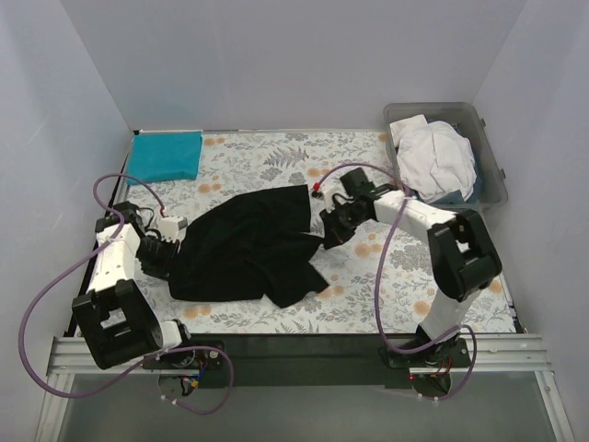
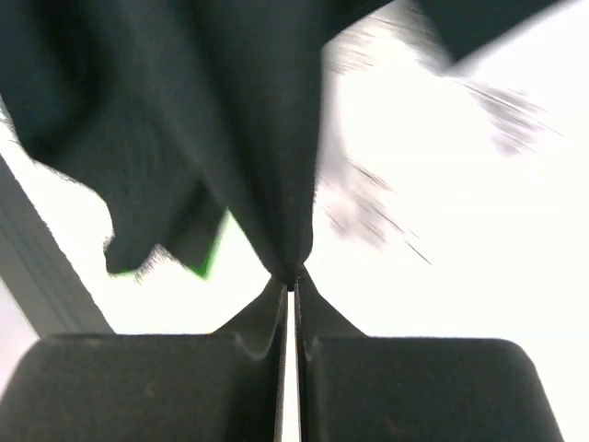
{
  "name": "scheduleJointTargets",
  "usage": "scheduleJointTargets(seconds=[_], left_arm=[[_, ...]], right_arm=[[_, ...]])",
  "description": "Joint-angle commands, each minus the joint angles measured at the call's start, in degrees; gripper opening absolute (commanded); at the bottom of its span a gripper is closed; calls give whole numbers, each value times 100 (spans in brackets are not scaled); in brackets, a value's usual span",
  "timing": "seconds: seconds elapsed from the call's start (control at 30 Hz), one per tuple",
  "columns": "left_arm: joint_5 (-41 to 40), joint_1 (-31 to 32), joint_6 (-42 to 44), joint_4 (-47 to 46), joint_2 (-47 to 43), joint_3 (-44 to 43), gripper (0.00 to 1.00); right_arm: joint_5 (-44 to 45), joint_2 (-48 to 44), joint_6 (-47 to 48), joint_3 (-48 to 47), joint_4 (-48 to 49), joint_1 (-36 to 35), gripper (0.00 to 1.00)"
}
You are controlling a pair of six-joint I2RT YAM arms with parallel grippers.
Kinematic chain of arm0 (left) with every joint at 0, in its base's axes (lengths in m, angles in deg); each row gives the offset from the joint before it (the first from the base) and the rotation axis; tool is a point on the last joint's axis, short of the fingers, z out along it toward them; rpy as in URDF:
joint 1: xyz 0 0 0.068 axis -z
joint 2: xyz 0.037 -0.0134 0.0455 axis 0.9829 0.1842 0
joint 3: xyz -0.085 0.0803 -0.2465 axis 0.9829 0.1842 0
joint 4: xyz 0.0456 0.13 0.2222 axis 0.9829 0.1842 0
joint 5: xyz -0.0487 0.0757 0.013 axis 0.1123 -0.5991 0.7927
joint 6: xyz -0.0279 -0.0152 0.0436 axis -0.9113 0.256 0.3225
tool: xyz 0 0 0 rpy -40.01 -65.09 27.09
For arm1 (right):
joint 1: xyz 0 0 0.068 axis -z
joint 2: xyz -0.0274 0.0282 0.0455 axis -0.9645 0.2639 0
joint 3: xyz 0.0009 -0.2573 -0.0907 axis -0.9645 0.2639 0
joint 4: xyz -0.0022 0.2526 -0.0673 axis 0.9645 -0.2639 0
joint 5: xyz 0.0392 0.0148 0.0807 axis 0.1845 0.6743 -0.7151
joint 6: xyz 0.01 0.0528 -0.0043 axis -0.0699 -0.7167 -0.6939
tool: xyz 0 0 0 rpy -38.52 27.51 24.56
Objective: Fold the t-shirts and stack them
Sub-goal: Flatten the tshirt out
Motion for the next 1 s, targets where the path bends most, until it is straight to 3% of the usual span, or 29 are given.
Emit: scheduleJointTargets(seconds=[0.0,0.23,0.43,0.47,0.5,0.53,0.63,0.67,0.8,0.83,0.97], left_arm=[[-436,-12,593,39,-459,230,0],[-726,-12,1253,206,-872,599,0],[-1448,-12,1315,-436,-891,1145,0],[-1230,-21,1298,-270,-804,988,10],[-279,-29,1298,271,-611,299,33],[165,-30,1289,485,-505,-73,45],[1545,163,817,804,232,-1691,54],[1593,573,318,734,452,-1955,56],[1165,1735,-1082,-913,1129,-2433,59],[963,2233,-1267,-1189,1261,-2433,59],[356,2730,-1848,-2025,2078,-2581,65]], right_arm=[[250,-916,889,78,-752,803,1],[444,-1418,1778,630,-1517,1148,1],[1481,-1927,2939,1632,-1764,1148,1],[1420,-2033,3035,1668,-1790,1157,1],[1359,-2042,3036,1669,-1852,1139,1],[1297,-2008,2958,1564,-1913,1130,1],[1033,-1753,2817,1344,-2168,1130,1],[1016,-1622,2756,1213,-2212,1139,1],[875,-1533,2580,913,-2388,1279,40],[875,-1585,2553,887,-2414,1306,44],[1006,-1682,2597,869,-2581,1464,50]])
